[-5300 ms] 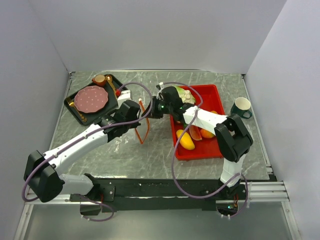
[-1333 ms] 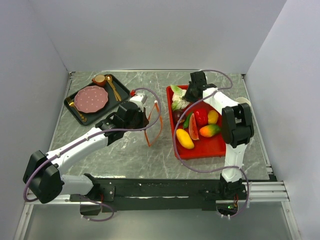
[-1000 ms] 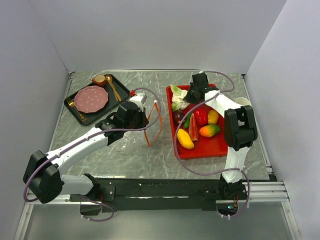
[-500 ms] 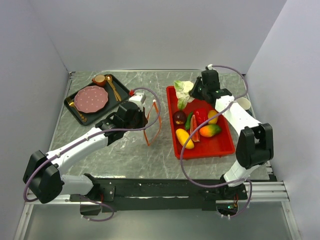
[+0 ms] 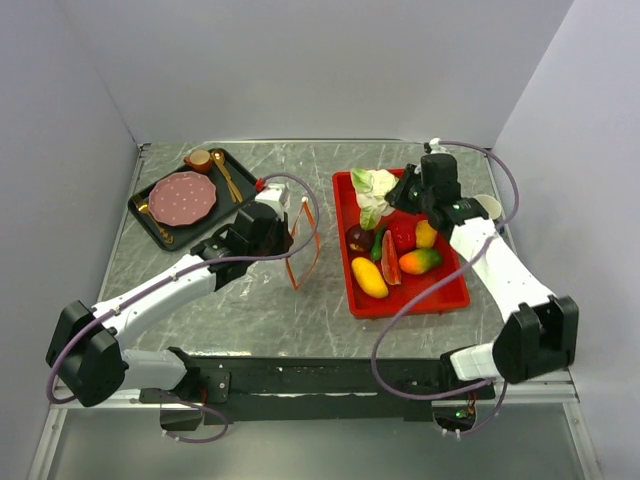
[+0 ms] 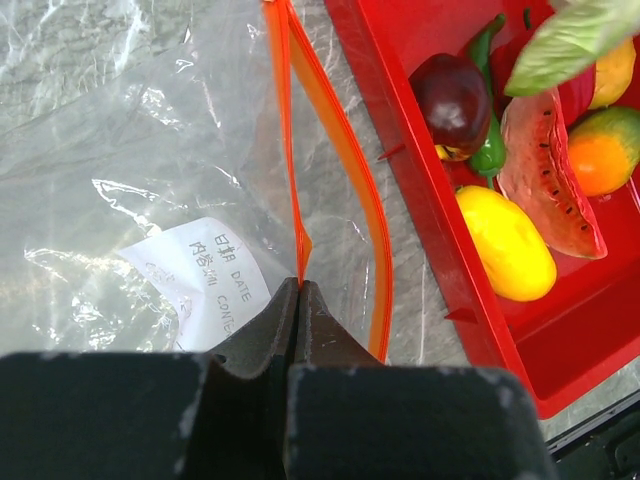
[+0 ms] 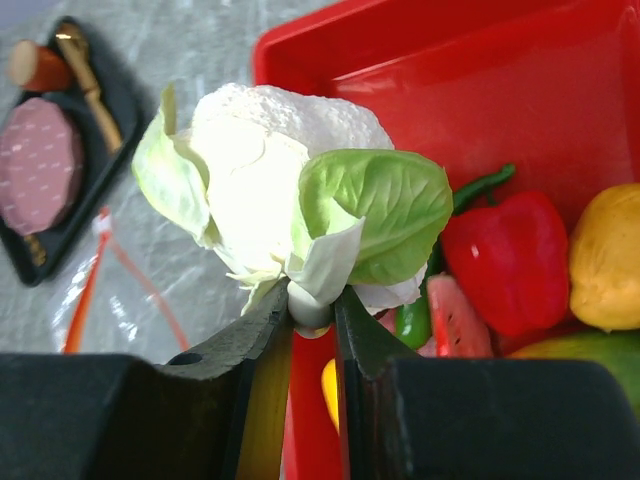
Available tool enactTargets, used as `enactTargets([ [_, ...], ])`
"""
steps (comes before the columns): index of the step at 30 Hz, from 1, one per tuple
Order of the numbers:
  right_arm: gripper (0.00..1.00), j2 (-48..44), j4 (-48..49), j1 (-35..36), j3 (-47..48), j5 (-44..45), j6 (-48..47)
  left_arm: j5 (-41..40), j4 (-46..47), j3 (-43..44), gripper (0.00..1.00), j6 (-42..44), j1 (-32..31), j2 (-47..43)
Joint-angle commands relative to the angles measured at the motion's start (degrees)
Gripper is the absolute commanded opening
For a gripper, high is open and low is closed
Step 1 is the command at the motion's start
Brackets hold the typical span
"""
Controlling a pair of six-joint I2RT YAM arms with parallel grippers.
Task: Place the food in the zip-top bag and seal the zipper
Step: Pick up the fake vegetable from the bin, then place the fake vegetable in the zipper food storage bag.
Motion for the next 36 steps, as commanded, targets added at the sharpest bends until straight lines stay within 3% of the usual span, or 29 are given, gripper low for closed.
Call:
enactTargets([
  [1, 0.13, -5.28, -0.42, 2.8, -1.39, -2.33, 0.03, -0.94, 1.52, 3.24, 0.01, -0.92, 0.21, 0.06],
  [13, 0.13, -6.43, 6.34, 13.36, -5.79, -4.62, 11.98, -1.82, 2.23, 3.68, 0.01, -3.29, 0.13, 2.17],
  [20, 0.13, -5.38, 7.13, 15.47, -6.57, -3.39, 15.84, -3.57, 2.49, 3.15, 0.01, -5.31, 0.13, 2.0],
  [27, 0.13, -6.26, 16.0, 17.75, -11.85, 0.29, 25.15, -3.66, 3.37, 3.06, 0.01, -7.6, 0.21, 2.18],
  [36, 0.11, -3.53, 17.33, 21.01, -13.52, 3.11, 26.93, -4.28, 3.98, 3.33, 0.01, -8.57, 0.13, 1.74],
])
